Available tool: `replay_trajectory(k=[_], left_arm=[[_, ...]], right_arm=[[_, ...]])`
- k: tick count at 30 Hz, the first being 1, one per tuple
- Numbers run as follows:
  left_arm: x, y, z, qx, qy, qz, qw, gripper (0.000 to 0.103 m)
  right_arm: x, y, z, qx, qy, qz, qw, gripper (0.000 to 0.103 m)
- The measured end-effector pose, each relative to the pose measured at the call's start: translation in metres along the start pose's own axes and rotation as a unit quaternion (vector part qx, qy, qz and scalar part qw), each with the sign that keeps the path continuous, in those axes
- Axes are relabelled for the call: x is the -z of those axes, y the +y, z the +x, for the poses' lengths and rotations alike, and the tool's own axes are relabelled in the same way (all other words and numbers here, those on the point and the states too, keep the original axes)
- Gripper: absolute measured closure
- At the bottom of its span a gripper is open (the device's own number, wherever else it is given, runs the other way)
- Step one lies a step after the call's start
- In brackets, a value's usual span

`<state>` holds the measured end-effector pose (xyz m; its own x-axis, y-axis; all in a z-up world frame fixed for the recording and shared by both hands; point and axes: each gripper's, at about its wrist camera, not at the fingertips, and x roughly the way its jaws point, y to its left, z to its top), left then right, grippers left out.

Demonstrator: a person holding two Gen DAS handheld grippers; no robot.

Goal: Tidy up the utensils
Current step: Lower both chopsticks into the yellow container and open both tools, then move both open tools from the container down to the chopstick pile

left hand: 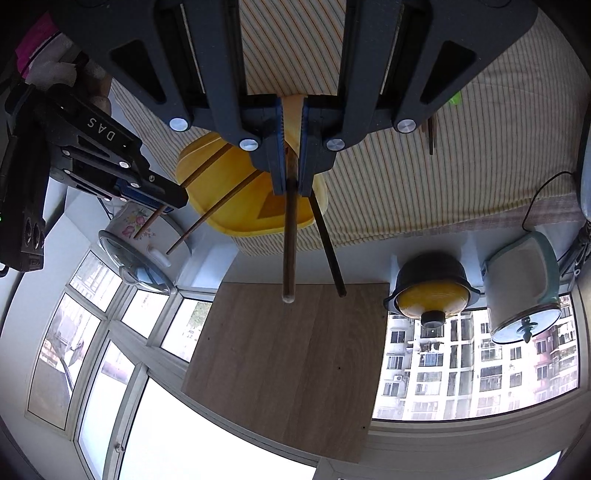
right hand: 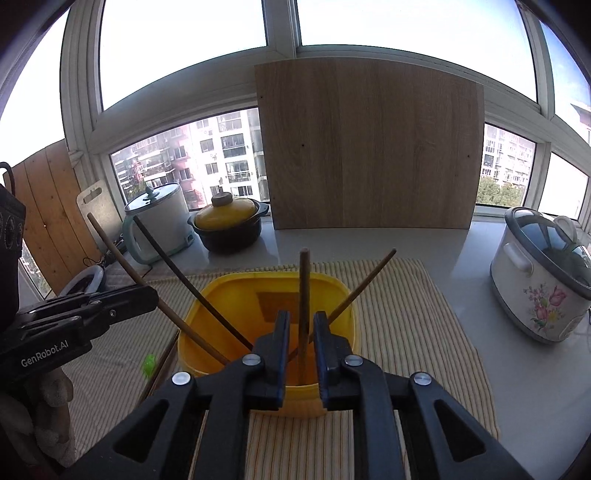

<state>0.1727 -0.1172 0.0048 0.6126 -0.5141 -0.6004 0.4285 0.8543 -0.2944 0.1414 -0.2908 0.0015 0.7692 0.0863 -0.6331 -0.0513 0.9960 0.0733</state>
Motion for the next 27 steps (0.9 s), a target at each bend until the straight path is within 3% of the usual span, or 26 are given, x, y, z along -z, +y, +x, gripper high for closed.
replay_trajectory(k=[10, 17, 27], left_arm=[[0.004, 0.005, -0.011, 0.004, -0.003, -0.001, 1.0000, 0.099], [0.005, 0.015, -0.030, 0.006, -0.016, -0.004, 0.9998, 0.099], [0.021, 0.049, -0.050, -0.018, -0.007, -0.013, 0.9997, 0.099]], right_arm=[[0.000, 0.005, -0.014, 0.005, -0.017, 0.000, 1.000, 0.069], [0.000, 0.019, -0.030, 0.010, -0.039, -0.009, 0.999, 0.050], [0.003, 0.049, -0.054, -0.025, -0.053, -0.028, 0.998, 0.049]])
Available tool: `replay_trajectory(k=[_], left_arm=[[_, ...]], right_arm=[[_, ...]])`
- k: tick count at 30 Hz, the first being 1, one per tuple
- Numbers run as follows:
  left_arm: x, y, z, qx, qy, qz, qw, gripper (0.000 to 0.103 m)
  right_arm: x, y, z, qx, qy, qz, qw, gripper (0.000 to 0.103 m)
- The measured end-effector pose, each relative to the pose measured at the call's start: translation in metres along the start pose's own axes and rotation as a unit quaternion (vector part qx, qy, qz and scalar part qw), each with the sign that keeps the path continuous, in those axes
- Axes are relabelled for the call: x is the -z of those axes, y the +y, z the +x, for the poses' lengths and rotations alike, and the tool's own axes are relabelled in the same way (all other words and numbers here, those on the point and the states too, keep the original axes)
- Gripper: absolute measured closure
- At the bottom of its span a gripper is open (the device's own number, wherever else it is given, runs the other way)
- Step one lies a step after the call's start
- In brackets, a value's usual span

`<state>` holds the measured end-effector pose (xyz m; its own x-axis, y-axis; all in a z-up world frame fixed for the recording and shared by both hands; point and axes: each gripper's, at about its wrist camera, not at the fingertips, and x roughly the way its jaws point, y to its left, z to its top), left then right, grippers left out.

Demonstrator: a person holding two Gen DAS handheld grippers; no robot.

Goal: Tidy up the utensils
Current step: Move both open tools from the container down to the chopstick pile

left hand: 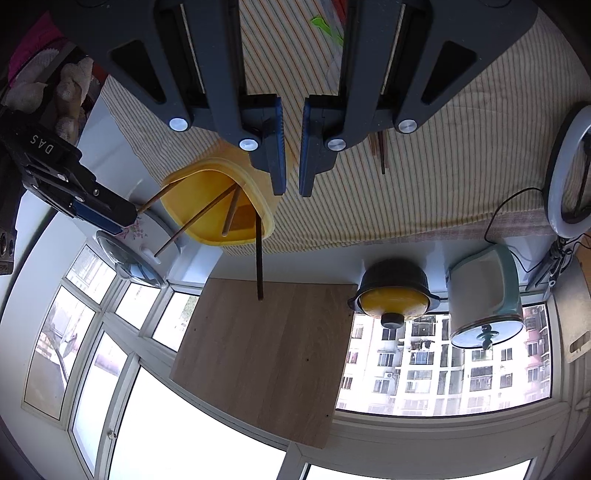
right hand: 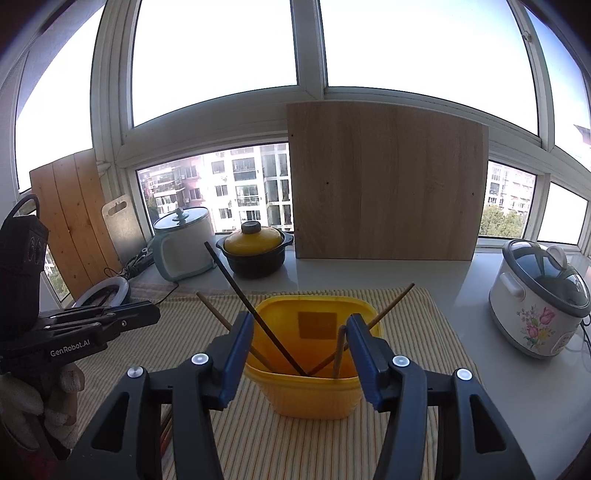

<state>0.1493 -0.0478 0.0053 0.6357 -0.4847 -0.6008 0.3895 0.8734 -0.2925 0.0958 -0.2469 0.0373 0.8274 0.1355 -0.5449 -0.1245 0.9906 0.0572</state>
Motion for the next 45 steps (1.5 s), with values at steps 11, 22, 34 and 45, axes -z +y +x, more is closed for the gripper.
replay_trajectory(k=[11, 22, 34, 45], left_arm=[[0.040, 0.071, 0.011, -0.040, 0.074, -0.044, 0.9955, 0.099], [0.080, 0.098, 0.061, -0.012, 0.170, -0.078, 0.9824, 0.099], [0.090, 0.118, 0.103, 0.005, 0.212, -0.116, 0.9704, 0.099], [0.085, 0.103, 0.114, -0.028, 0.219, -0.065, 0.9731, 0.099]], right_arm=[[0.034, 0.053, 0.024, -0.072, 0.063, -0.044, 0.994, 0.043], [0.082, 0.069, 0.080, -0.131, 0.175, -0.019, 0.976, 0.050], [0.121, 0.071, 0.141, -0.165, 0.250, 0.041, 0.953, 0.069], [0.131, 0.073, 0.175, -0.196, 0.279, 0.100, 0.935, 0.074]])
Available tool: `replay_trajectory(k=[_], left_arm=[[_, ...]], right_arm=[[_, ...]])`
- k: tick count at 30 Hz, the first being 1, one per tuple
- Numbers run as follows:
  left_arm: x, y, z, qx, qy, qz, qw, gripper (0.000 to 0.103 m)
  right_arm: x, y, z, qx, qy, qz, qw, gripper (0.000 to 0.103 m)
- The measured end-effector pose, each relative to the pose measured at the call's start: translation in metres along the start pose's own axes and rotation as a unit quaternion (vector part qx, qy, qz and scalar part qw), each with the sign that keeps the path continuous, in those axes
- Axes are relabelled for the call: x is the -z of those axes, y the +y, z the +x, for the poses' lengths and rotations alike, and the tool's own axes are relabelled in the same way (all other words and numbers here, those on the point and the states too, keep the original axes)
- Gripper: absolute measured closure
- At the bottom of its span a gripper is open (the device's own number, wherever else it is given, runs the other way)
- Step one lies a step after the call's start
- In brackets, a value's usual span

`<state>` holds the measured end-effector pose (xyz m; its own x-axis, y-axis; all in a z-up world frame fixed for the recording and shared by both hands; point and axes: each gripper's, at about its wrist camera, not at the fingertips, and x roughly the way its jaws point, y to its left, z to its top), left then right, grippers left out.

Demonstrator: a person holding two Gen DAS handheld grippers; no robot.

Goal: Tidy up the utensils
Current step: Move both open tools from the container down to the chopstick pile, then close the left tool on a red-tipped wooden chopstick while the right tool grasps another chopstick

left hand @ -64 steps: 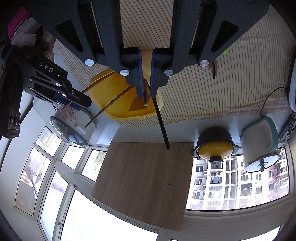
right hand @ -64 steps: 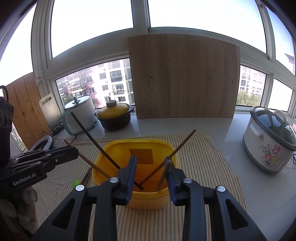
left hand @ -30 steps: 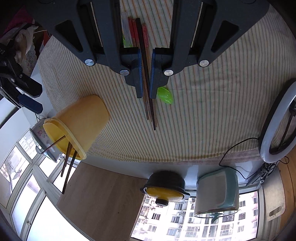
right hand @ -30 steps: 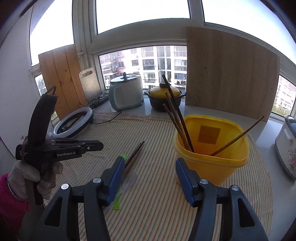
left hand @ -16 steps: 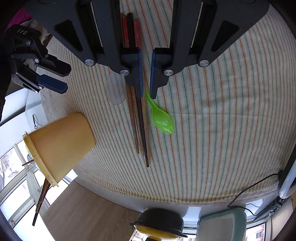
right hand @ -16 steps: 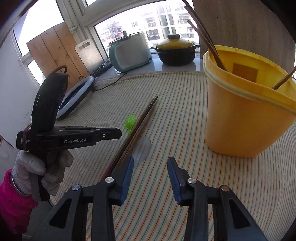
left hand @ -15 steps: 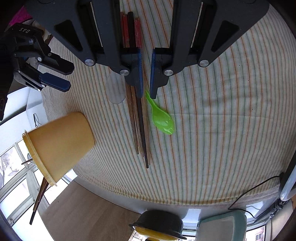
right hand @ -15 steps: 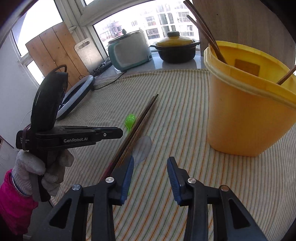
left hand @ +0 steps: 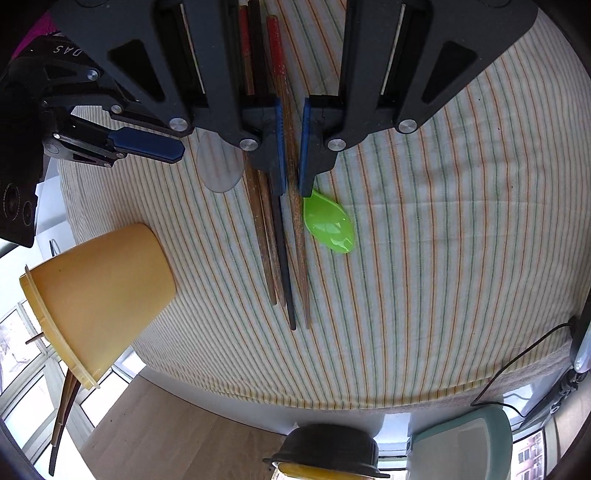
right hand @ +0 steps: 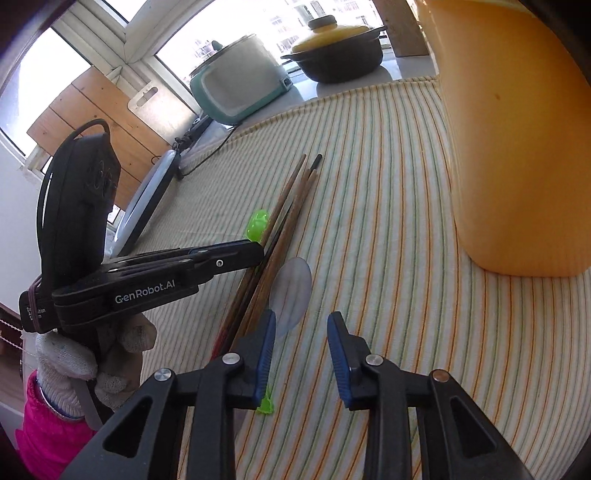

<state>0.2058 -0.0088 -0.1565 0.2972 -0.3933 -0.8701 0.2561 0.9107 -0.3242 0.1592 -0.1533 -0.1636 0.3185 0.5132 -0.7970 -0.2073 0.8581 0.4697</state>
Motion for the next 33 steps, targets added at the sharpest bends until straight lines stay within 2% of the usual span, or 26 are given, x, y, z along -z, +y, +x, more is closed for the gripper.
replay_trajectory(k=[7, 13, 20, 28, 33], left_arm=[[-0.010, 0.004, 0.007, -0.006, 0.012, -0.001, 0.9999, 0.099], [-0.018, -0.002, 0.013, -0.019, 0.014, 0.011, 0.9997, 0.099], [-0.015, 0.004, 0.013, -0.013, 0.003, 0.004, 0.9999, 0.098], [-0.003, 0.013, 0.001, -0.018, 0.003, -0.006, 0.9998, 0.098], [-0.001, 0.011, -0.002, -0.023, 0.018, 0.013, 0.9995, 0.098]], right_arm=[[-0.008, -0.004, 0.010, -0.011, 0.000, 0.021, 1.000, 0.078], [-0.015, -0.001, 0.016, -0.003, 0.000, 0.019, 1.000, 0.080], [-0.020, 0.001, 0.021, 0.011, 0.003, 0.010, 1.000, 0.099], [-0.019, -0.002, 0.018, 0.018, -0.002, 0.010, 1.000, 0.100], [-0.019, -0.002, 0.018, 0.020, -0.002, 0.007, 1.000, 0.100]])
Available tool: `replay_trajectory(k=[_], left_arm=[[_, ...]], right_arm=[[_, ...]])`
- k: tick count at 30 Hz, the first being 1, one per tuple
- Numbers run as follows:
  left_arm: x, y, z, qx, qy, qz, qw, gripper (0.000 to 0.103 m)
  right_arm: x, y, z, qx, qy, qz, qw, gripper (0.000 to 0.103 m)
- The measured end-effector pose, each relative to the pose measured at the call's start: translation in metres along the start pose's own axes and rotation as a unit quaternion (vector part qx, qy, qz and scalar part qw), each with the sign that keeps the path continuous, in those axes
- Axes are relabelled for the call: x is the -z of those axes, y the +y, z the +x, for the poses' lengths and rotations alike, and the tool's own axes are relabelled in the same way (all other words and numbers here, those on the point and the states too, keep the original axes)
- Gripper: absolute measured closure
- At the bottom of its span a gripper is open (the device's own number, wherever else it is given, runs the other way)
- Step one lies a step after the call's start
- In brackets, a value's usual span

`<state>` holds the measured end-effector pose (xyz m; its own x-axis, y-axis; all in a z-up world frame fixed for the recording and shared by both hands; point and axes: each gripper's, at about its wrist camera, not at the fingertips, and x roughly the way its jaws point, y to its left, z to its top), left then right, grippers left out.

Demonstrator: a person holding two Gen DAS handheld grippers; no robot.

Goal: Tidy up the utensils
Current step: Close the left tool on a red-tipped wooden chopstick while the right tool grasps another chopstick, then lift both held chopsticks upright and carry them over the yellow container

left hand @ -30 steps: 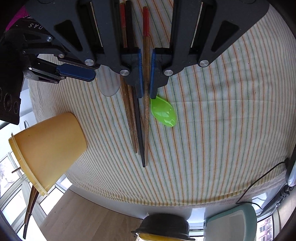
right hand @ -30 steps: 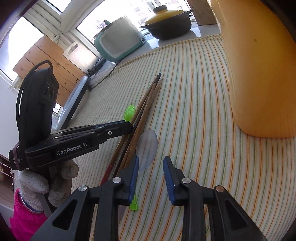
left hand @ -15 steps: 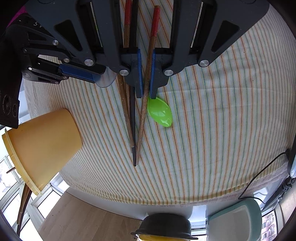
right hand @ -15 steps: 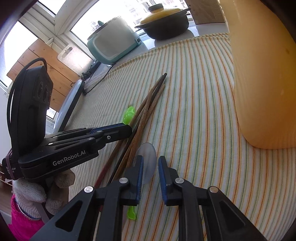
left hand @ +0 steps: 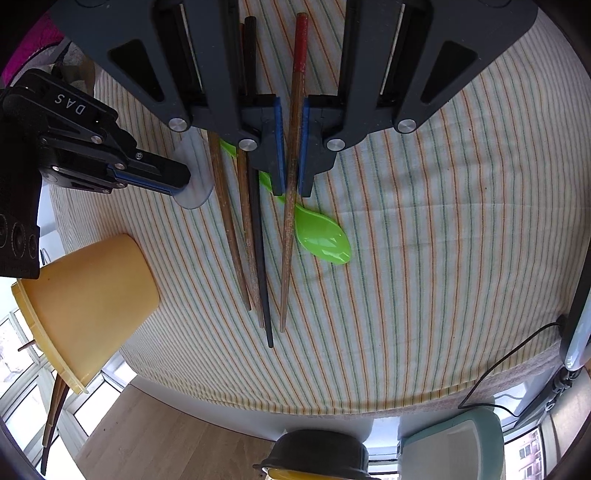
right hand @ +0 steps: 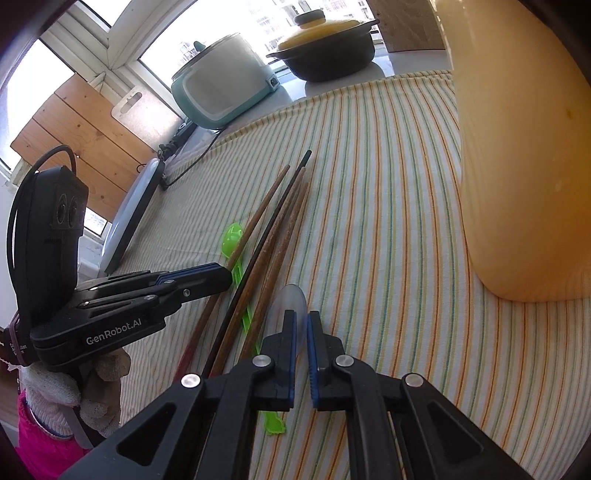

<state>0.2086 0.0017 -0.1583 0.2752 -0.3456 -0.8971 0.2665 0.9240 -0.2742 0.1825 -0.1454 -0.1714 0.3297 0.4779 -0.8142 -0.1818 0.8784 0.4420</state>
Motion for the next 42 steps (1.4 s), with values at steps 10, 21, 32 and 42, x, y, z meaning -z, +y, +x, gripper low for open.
replay_trajectory(k=[10, 21, 32, 42], left_arm=[[-0.007, -0.001, -0.001, 0.012, 0.006, -0.003, 0.9999, 0.098], [0.009, 0.006, -0.044, 0.040, -0.060, -0.038, 0.9967, 0.099], [0.016, -0.021, -0.105, 0.064, -0.150, -0.024, 0.9863, 0.099], [0.018, -0.063, -0.131, 0.054, -0.203, 0.019, 0.9774, 0.099]], right_arm=[[-0.001, 0.008, 0.000, 0.015, 0.004, -0.028, 0.999, 0.100], [0.002, 0.027, -0.040, 0.032, -0.046, -0.064, 0.996, 0.103], [0.011, 0.041, -0.107, 0.054, -0.127, -0.097, 0.986, 0.103], [0.016, 0.034, -0.152, 0.059, -0.176, -0.086, 0.979, 0.103]])
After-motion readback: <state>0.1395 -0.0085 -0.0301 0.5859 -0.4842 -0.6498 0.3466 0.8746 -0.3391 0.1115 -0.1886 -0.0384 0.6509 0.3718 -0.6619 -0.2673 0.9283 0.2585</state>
